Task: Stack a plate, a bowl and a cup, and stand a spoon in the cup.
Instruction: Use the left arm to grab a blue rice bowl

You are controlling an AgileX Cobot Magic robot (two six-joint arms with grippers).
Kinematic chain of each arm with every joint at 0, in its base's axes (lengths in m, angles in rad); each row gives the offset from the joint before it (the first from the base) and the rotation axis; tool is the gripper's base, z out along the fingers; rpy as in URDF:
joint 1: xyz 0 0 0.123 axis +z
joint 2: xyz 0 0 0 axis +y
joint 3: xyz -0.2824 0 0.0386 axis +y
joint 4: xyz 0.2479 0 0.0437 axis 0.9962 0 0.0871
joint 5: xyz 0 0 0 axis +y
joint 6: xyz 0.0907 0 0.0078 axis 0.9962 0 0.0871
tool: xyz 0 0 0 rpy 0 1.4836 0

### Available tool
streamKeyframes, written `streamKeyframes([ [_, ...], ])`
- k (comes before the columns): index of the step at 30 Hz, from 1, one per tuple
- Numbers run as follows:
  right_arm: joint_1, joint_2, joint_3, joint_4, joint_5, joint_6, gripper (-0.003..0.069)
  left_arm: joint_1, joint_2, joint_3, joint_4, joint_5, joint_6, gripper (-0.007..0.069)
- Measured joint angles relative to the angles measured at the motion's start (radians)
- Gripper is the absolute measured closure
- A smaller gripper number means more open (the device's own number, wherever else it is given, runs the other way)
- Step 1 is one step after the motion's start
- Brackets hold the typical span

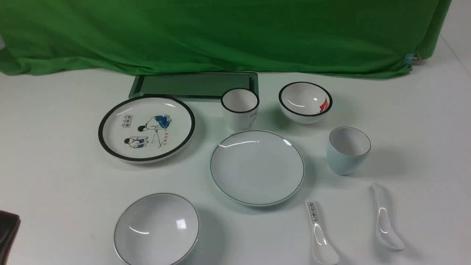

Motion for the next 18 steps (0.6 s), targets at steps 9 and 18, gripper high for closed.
streamKeyframes([
  [9,0.039,0.0,0.0,0.03,-0.114,-0.187,0.0417,0.0,0.0,-0.187,0.17,0.141,0.298,0.0653],
  [18,0.197,0.166,-0.185,0.035,-0.187,-0.754,0.0524,0.0,0.429,-0.586,0.636,0.623,0.393,0.0653],
])
